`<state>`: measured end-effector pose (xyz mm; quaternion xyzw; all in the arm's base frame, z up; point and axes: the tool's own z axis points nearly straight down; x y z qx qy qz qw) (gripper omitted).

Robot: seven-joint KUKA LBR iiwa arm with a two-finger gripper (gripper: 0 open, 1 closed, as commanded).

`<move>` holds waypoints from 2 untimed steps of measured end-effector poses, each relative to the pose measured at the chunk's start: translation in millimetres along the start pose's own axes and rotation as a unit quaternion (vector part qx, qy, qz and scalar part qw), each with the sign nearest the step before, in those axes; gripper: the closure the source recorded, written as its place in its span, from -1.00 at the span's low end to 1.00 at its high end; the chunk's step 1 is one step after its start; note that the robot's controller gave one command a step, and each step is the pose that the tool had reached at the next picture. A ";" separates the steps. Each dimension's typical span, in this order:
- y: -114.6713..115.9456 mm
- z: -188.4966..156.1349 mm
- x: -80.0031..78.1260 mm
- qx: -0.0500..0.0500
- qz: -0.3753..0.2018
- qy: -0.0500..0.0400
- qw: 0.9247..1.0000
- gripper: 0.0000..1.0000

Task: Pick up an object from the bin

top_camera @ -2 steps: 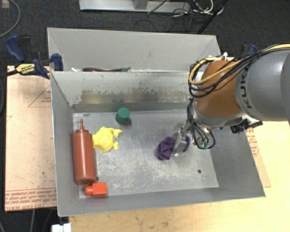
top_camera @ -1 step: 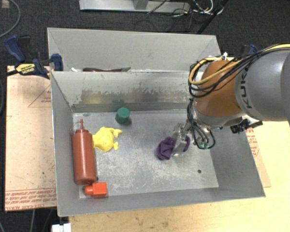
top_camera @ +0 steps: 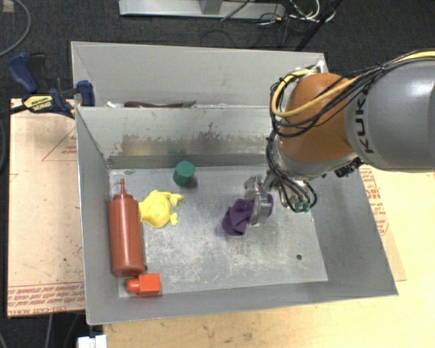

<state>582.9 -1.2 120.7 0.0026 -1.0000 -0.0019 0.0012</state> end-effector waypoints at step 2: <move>2.9 -117.3 0.7 -0.001 0.021 -0.002 1.000 1.00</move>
Offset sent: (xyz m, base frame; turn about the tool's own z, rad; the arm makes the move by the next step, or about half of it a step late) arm -0.0013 0.0021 0.1172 0.0414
